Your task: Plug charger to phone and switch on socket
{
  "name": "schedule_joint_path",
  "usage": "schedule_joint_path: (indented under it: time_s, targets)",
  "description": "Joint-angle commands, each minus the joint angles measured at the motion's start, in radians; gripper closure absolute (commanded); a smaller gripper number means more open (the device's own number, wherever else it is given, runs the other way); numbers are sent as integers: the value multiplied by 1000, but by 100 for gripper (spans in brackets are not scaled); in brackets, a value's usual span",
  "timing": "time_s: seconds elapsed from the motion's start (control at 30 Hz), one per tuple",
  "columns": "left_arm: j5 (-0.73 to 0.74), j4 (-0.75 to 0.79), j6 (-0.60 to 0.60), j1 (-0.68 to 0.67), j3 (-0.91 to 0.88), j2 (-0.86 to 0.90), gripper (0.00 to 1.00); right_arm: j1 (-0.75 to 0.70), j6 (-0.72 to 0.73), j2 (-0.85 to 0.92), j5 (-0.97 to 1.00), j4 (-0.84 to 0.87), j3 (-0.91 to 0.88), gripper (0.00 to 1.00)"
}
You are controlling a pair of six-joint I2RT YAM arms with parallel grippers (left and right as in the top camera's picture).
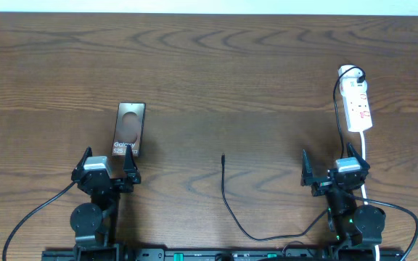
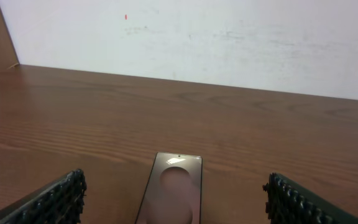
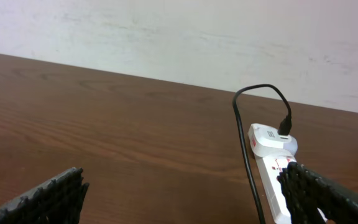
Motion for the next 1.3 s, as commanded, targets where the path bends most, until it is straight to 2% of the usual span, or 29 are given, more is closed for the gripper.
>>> schedule_joint_path:
  time_s: [0.0,0.37,0.7,1.03,1.27]
  targets:
    - [33,-34,18,6,-13,-6,10,10,-7,-5,14,-5,-1,1]
    - [32,-22,18,6,-6,-6,9,10,-7,-5,14,-5,-1,1]
    - [37,-31,21,6,81,16,9,10,-7,-5,14,-5,-1,1]
    - [69,-112,29,5,361,271,9,10,-7,-5,14,-5,-1,1]
    - [37,-297,85,5,649,546,10,10,-7,-5,14,-5,-1,1]
